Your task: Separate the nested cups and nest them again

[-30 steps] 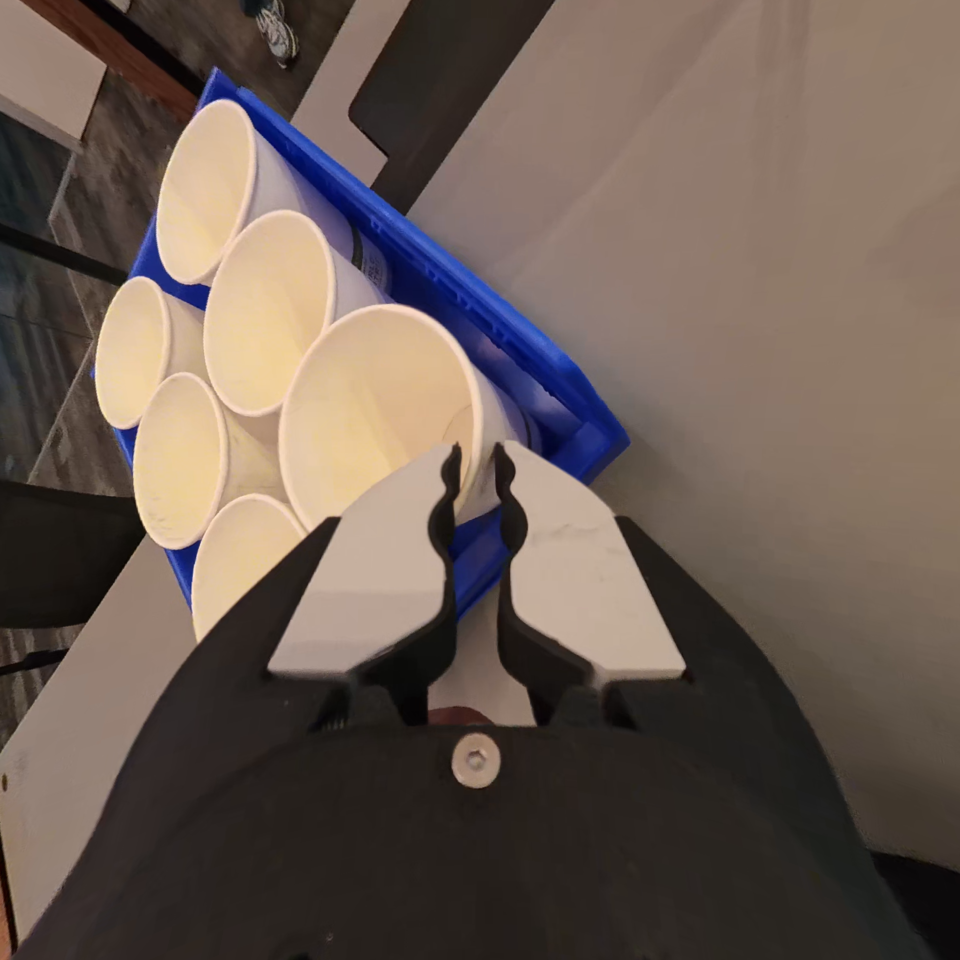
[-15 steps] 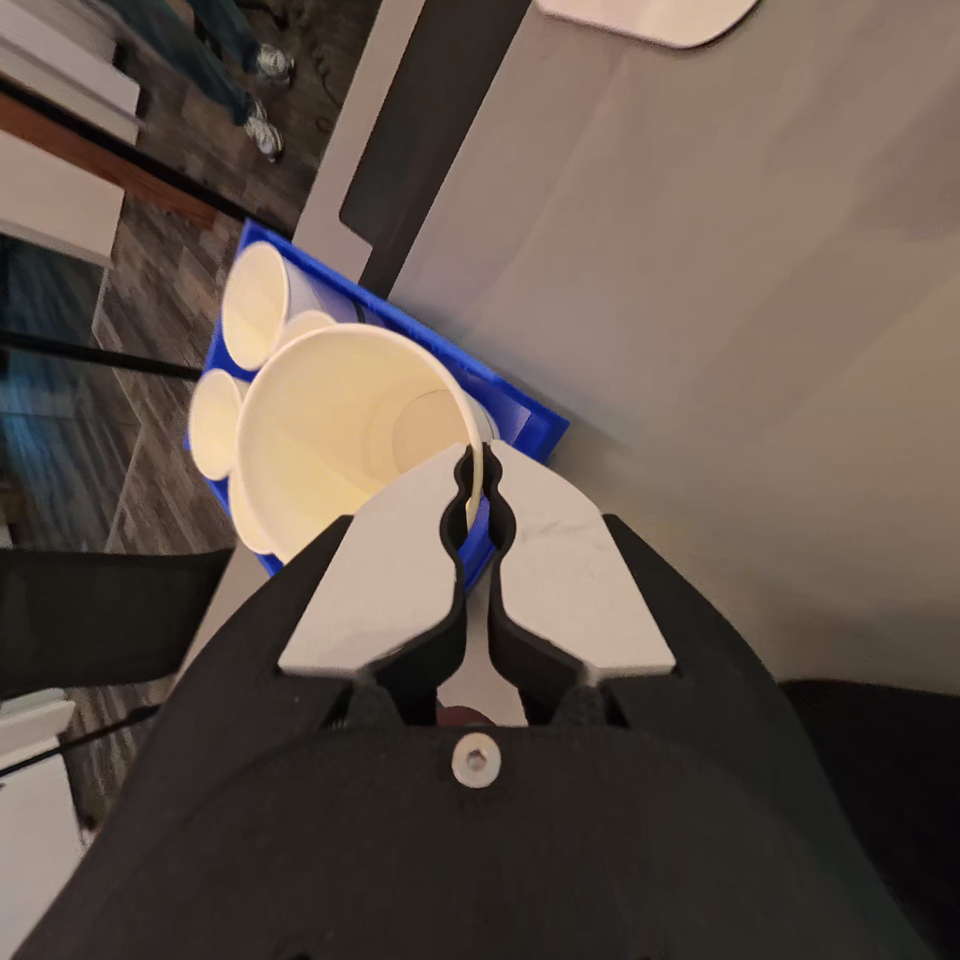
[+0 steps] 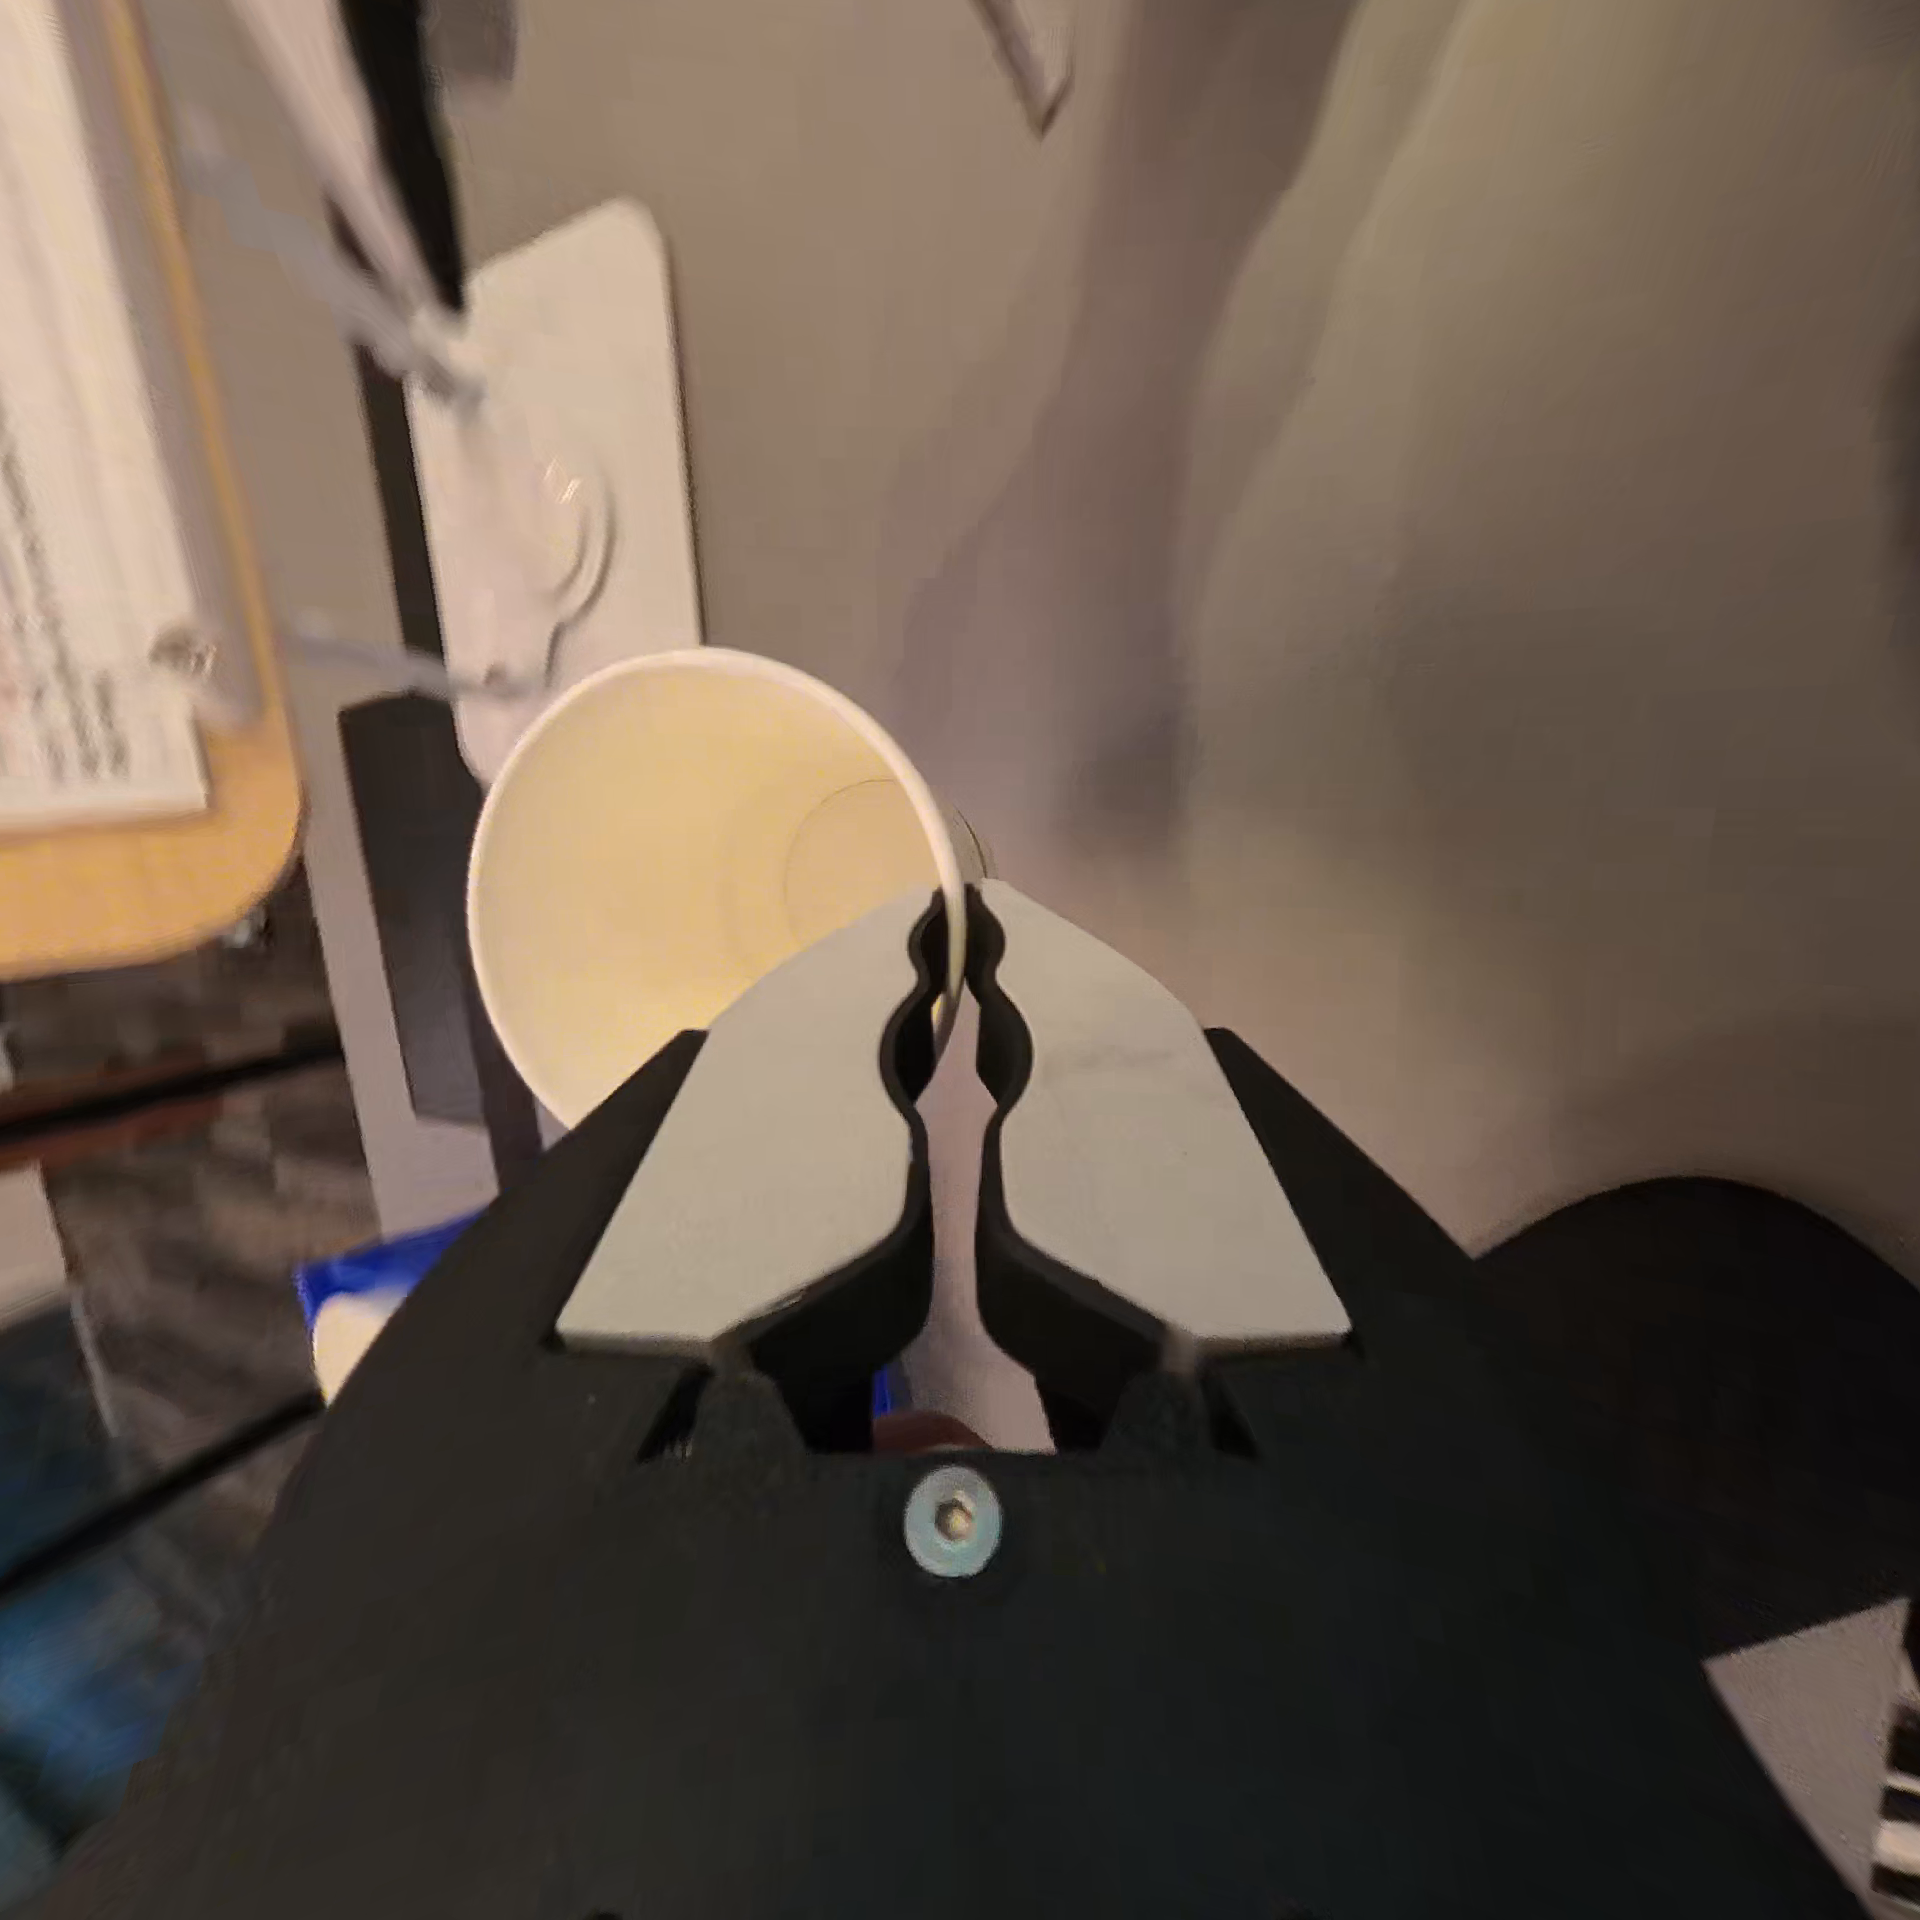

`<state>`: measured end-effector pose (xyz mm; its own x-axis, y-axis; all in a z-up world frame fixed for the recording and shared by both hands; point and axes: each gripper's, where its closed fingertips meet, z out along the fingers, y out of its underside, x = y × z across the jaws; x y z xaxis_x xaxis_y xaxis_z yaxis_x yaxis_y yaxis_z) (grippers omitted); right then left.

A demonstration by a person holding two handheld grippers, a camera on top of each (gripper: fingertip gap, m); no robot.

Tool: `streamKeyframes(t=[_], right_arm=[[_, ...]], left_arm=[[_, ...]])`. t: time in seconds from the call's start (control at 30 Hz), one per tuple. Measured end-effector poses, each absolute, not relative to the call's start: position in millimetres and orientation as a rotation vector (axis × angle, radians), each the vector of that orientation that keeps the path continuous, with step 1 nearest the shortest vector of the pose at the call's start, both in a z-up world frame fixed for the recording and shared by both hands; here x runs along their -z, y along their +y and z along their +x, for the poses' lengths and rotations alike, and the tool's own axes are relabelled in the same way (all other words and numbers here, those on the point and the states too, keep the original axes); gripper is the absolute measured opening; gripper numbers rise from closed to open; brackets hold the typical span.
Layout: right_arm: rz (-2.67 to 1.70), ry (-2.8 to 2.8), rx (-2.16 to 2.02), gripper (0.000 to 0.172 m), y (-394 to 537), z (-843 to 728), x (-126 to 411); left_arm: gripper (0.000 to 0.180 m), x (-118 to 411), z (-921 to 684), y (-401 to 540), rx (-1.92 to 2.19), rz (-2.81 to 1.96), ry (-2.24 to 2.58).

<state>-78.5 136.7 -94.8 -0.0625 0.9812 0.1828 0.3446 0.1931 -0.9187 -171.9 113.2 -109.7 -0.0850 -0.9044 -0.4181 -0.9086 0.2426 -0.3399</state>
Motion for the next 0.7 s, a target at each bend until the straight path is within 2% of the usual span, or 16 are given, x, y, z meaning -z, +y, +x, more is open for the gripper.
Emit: streamKeyframes(t=[0.13,0.3,0.7], right_arm=[[-1.286,-1.589,-1.075,0.119,130.5,-89.9,98.4],[-1.219,-1.669,-1.242,0.116,106.0,-92.1,103.6],[-1.191,-1.750,-1.285,0.115,90.5,-85.4,111.9]], left_arm=[[0.002,111.9,-125.5,91.3,0.169,-1.486,2.136],[0.002,111.1,-89.0,77.5,0.295,-1.346,2.240],[0.002,116.8,-73.0,65.9,0.359,-1.264,2.331]])
